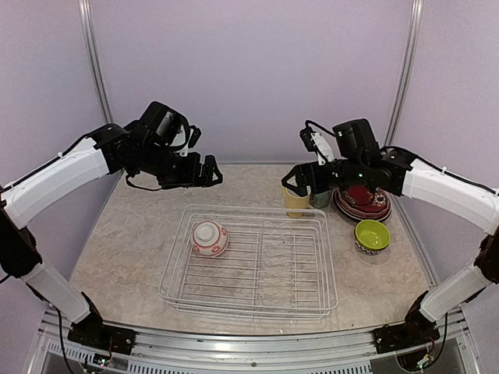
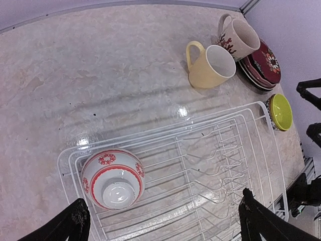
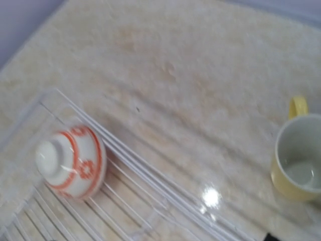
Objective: Unload the mixed dishes from the dish rack
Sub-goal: Grab the bowl from the dish rack.
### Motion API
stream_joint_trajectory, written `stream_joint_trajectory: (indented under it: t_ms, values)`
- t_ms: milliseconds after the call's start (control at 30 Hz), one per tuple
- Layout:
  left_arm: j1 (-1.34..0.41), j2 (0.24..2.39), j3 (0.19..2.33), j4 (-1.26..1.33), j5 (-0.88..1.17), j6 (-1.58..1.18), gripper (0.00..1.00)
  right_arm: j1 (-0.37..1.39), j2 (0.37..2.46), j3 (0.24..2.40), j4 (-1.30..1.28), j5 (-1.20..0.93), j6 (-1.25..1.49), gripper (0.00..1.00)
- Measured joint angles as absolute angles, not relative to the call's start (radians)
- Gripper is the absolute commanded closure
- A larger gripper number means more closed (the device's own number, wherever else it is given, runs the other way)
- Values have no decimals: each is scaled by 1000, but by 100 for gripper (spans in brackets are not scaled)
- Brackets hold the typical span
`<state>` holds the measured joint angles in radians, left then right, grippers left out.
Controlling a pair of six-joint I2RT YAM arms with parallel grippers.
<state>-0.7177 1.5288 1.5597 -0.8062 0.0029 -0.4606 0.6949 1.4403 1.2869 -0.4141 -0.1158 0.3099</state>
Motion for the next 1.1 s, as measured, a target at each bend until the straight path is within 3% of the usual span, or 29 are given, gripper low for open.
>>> stream_joint_trajectory:
  t_ms: [300, 633, 867, 1100]
  values:
    - [-799, 1530, 1513, -863, -50, -646, 2, 697, 1429, 1210, -253, -244, 388, 14]
    - [-705, 1361, 1279, -886, -79, -759, 3, 817, 1609, 1168, 27, -326, 644, 16]
    - [-599, 1183, 1061, -843, -10, -805, 13, 898, 1787, 1234, 73, -294, 804, 17]
    - [-595, 1163, 956, -766, 53, -827, 30, 952, 1927, 1369, 59, -225, 926, 17]
